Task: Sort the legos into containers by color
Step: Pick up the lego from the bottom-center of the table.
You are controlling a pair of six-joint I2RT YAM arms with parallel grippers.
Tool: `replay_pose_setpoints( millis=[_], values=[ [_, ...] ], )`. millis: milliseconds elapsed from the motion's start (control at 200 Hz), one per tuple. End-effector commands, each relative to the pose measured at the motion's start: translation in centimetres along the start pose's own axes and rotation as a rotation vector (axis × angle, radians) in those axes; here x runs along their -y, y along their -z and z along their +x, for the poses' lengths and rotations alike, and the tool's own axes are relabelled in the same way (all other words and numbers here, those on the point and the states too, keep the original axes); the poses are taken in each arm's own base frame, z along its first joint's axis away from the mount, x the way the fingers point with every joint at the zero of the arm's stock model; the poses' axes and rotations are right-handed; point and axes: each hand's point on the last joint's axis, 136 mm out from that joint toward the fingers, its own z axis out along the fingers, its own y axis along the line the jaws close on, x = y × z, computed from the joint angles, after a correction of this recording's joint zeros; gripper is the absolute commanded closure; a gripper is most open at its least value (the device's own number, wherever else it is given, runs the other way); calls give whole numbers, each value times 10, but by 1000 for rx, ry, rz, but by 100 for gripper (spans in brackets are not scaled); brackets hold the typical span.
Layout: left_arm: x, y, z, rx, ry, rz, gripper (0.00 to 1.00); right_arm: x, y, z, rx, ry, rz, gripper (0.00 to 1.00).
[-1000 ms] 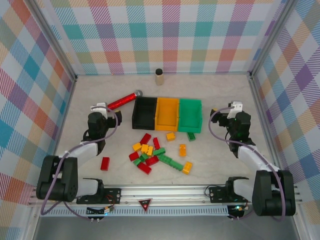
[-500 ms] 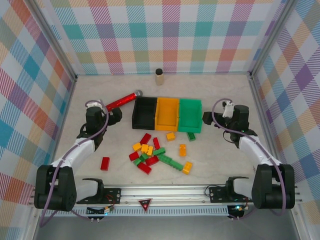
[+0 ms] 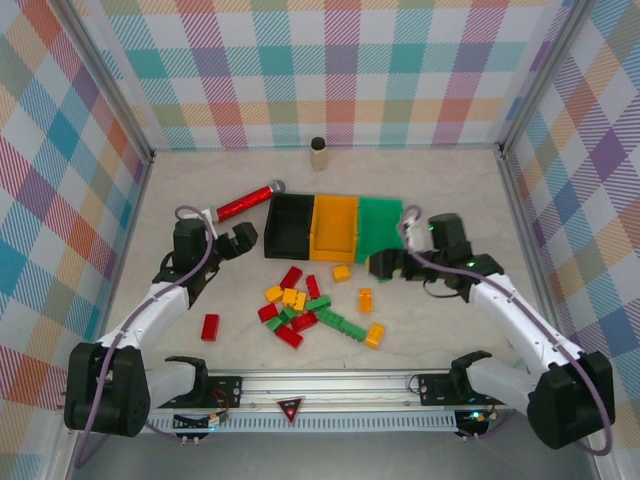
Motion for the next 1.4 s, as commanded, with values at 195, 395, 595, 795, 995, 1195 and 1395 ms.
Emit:
replay_pose_setpoints(
  millis=[195,395,595,795,995,1195,1395],
  values=[
    [9,-11,21,-71,-21,34,0,-12,-40,86,-276,179,208,23],
    [6,-3,17,-38,-37,10,0,-10,-73,107,-387,399,370,28],
    [5,0,15,-26,-45,-2,0,5,-99,129,-509,525,491,34],
    [5,-3,17,-36,-42,0,0,15,-106,137,-542,558,544,45],
    [4,-4,17,-42,-40,-1,0,14,-101,133,-512,560,546,67],
    [4,-4,17,-40,-41,-5,0,12,-93,129,-480,557,545,89],
    [3,-4,17,-37,-38,-8,0,-5,-86,113,-407,554,511,89]
  ],
)
